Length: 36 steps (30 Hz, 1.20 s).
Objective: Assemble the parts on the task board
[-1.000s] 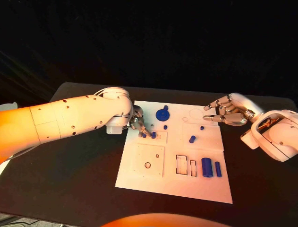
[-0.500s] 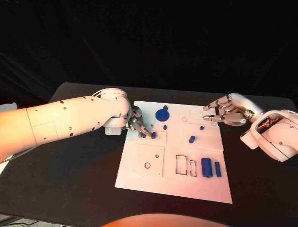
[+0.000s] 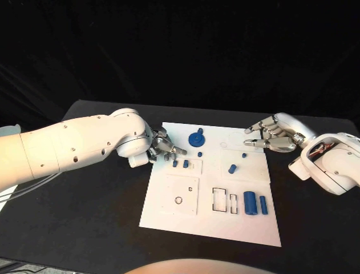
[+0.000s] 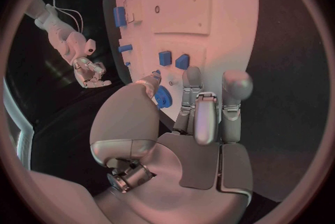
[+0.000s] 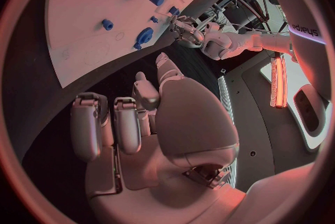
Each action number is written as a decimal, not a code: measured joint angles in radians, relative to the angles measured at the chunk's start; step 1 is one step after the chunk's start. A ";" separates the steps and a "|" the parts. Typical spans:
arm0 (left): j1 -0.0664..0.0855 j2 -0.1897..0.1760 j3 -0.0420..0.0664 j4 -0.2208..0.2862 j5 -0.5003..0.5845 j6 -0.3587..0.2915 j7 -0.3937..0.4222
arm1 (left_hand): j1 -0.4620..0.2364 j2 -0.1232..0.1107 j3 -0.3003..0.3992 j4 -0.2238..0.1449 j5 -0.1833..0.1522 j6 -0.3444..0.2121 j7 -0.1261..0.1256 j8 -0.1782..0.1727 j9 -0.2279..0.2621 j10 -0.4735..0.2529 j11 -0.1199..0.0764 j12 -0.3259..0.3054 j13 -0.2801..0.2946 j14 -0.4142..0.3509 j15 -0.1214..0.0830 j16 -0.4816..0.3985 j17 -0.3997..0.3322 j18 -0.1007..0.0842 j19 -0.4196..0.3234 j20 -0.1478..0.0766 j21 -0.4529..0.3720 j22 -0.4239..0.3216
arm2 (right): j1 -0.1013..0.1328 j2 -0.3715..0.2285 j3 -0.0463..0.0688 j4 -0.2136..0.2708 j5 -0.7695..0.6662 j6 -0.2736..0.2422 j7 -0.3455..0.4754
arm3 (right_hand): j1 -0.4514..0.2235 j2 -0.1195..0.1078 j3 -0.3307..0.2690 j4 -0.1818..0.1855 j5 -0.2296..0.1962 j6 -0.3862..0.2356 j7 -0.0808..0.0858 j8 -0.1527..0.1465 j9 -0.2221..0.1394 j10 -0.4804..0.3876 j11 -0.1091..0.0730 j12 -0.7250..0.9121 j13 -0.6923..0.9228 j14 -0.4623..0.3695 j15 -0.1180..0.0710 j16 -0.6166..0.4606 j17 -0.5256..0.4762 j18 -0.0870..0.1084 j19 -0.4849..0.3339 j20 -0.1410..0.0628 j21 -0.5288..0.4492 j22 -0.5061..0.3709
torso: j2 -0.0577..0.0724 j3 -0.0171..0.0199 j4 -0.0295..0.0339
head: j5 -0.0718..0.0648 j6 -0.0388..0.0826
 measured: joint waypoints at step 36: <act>-0.039 0.081 -0.023 -0.004 -0.438 -0.283 0.508 | 0.435 -0.063 0.102 -0.145 0.000 0.088 0.027 -0.203 -0.316 -0.110 0.037 -0.215 -0.377 -0.099 0.032 -0.204 -0.209 0.035 -0.050 0.032 -0.361 -0.279 | -0.010 0.005 0.000 -0.009 0.003 -0.001 0.003 | 0.000 0.000 0.000 0.000 0.000 0.000 0.000 0.000 0.000 0.000 0.000 -0.004 -0.002 0.000 0.000 0.000 0.000 0.000 0.000 0.000 0.000 0.000 | 0.002 -0.0002 -0.0012 | -0.027 0.023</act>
